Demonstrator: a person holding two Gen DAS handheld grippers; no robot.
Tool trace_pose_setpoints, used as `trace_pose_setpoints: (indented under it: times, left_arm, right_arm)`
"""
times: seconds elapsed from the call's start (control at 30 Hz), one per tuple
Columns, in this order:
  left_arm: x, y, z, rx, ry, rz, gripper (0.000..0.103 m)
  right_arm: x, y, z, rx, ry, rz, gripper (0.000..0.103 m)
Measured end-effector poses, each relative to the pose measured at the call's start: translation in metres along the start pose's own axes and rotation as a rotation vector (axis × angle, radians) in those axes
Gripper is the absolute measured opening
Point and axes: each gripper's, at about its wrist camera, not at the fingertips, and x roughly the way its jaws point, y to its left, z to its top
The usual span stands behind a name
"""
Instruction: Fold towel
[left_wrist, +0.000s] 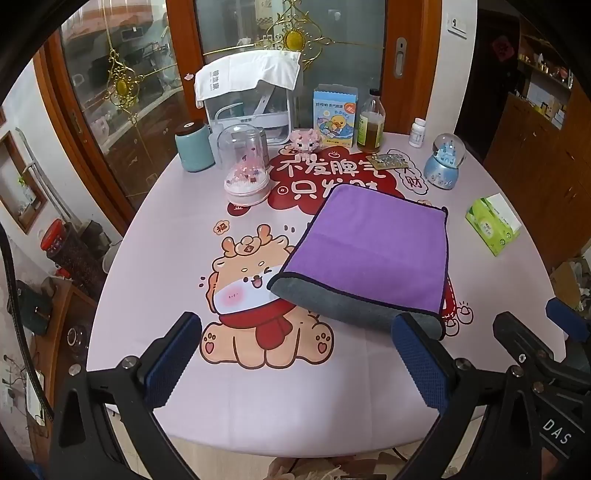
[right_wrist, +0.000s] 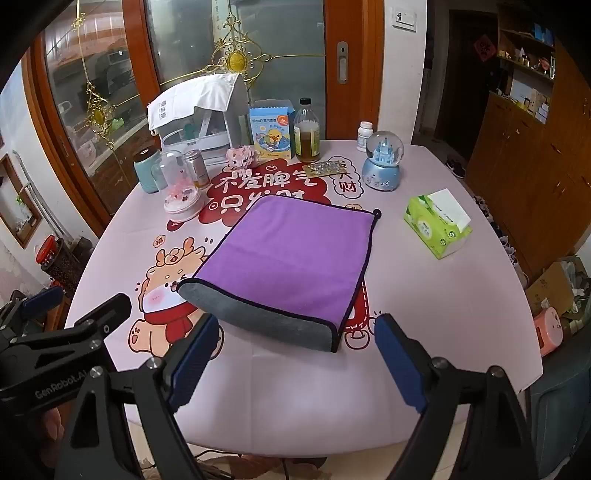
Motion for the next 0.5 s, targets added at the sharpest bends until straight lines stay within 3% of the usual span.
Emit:
trace_pose_setpoints:
  times: [0.5]
  left_arm:
    - [0.0048, 0.0029, -0.0067, 0.014, -0.005, -0.007, 0.102]
  right_arm:
    - [-0.0019, 0.0025, 0.0008, 0.003, 0.001, 0.003, 0.087]
